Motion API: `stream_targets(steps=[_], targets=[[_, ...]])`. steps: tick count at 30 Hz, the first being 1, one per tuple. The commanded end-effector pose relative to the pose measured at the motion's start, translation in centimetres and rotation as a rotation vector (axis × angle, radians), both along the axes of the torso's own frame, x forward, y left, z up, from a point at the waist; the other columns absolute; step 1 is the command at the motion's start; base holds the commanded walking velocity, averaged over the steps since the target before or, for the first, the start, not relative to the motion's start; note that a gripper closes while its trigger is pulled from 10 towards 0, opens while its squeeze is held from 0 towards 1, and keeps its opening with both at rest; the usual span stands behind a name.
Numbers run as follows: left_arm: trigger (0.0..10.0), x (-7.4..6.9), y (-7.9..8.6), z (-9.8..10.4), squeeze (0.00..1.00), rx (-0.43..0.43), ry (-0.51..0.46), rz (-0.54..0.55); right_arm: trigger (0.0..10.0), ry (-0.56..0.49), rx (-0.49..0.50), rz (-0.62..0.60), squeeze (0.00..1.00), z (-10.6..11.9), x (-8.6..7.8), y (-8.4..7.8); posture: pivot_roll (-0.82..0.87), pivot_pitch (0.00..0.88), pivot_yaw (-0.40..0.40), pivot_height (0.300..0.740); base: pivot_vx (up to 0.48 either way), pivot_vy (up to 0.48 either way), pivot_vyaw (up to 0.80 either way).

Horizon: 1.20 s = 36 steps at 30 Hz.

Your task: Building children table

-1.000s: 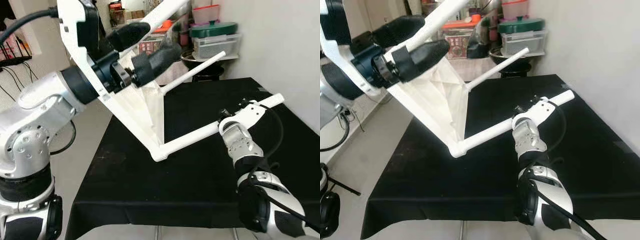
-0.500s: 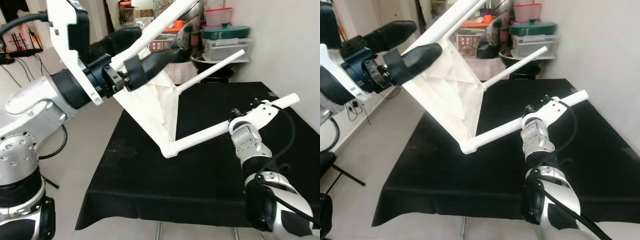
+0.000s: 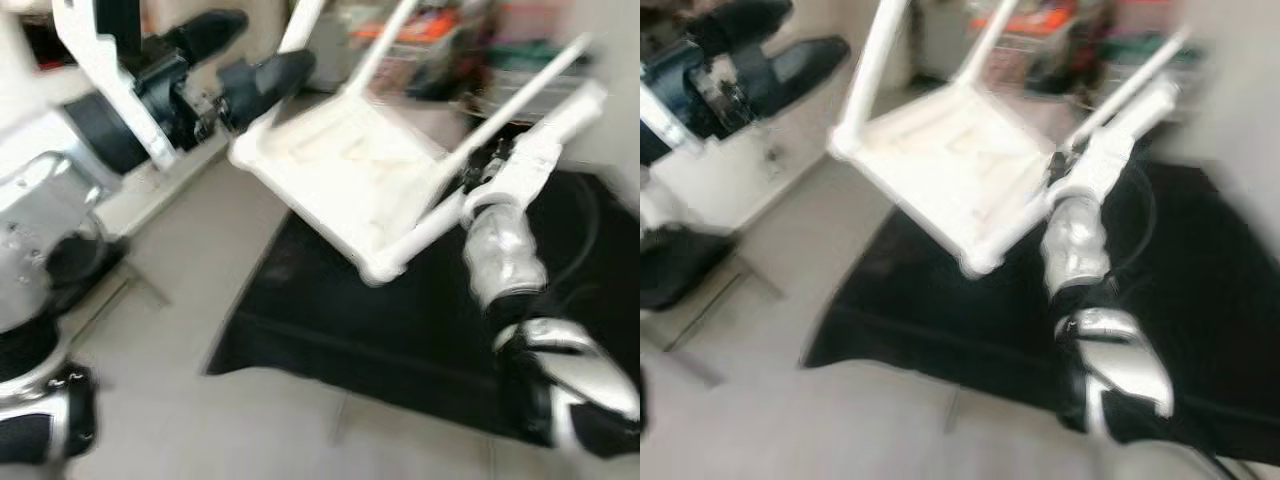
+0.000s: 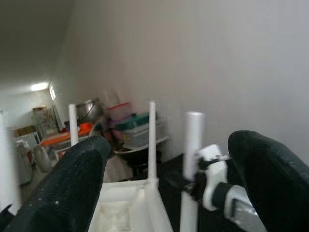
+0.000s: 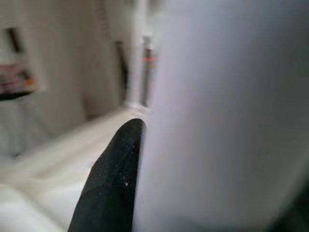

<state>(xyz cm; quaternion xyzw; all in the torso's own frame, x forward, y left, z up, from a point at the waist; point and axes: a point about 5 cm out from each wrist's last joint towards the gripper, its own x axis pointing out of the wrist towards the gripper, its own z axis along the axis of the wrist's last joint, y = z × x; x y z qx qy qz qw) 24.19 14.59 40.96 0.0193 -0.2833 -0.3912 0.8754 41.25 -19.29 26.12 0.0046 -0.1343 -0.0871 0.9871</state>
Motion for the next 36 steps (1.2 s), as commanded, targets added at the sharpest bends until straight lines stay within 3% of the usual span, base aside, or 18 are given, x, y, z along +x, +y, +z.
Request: stream_targets(steps=[1, 3, 5, 7, 10, 18, 21, 23, 26, 27, 36], targets=[[10.0, 0.3, 0.3, -0.2, 0.0, -0.003, 0.017, 0.023, 10.0, 0.18, -0.075, -0.082, 0.0, -4.9, -0.8, -2.3, 0.1, 0.179, 0.013, 0.74, 0.0, 0.0, 0.0], [10.0, 0.3, 0.3, -0.2, 0.0, -0.003, 0.017, 0.023, 10.0, 0.18, -0.075, -0.082, 0.0, -4.9, -0.8, -2.3, 0.1, 0.179, 0.013, 0.74, 0.0, 0.0, 0.0], [10.0, 0.2, 0.3, -0.2, 0.0, -0.005, 0.014, 0.025, 10.0, 0.147, -0.081, -0.086, 0.0, -3.8, -0.6, -2.4, 0.1, 0.179, 0.013, 0.74, 0.0, 0.0, 0.0], [10.0, -0.1, 0.3, -0.3, 0.0, -0.008, 0.007, 0.027, 10.0, 0.074, -0.1, -0.067, 0.0, -1.3, -0.2, -2.2, 0.09, 0.166, 0.004, 0.74, 0.0, 0.0, 0.0], [10.0, -0.2, 0.3, -0.5, 0.0, -0.01, 0.005, 0.03, 10.0, 0.057, -0.103, -0.06, 0.0, -0.7, -0.1, -2.1, 0.09, 0.166, 0.003, 0.74, 0.0, 0.0, 0.0], [10.0, -0.7, 0.8, -1.2, 0.0, -0.017, 0.003, 0.045, 10.0, 0.142, -0.183, -0.109, 0.0, -0.8, 0.2, -2.3, 0.09, 0.168, -0.002, 0.74, 0.0, 0.0, 0.0], [10.0, -0.7, 1.0, -1.2, 0.0, -0.02, 0.002, 0.054, 10.0, 0.129, -0.223, -0.1, 0.0, 0.1, 0.4, -2.2, 0.09, 0.168, -0.003, 0.74, 0.0, 0.0, 0.0], [10.0, -0.7, 1.2, -1.4, 0.0, -0.025, 0.003, 0.06, 10.0, 0.083, -0.299, -0.095, 0.0, 2.1, 0.6, -1.8, 0.07, 0.165, -0.001, 0.74, 0.0, 0.0, 0.0], [10.0, -0.6, 1.3, -1.4, 0.0, -0.026, 0.004, 0.061, 10.0, 0.067, -0.317, -0.094, 0.0, 2.8, 0.6, -1.7, 0.07, 0.164, 0.0, 0.74, 0.0, 0.0, 0.0], [10.0, -0.5, 1.3, -1.5, 0.0, -0.028, 0.004, 0.061, 10.0, 0.053, -0.336, -0.103, 1.0, 3.6, 0.6, -1.8, 0.07, 0.16, -0.001, 0.74, 0.0, 0.0, 0.0], [10.0, -0.5, 1.3, -1.7, 0.0, -0.04, -0.001, 0.063, 10.0, 0.009, -0.364, -0.246, 1.0, 6.0, 0.3, -3.5, 0.07, 0.155, -0.007, 0.74, 0.0, 0.0, 0.0]])
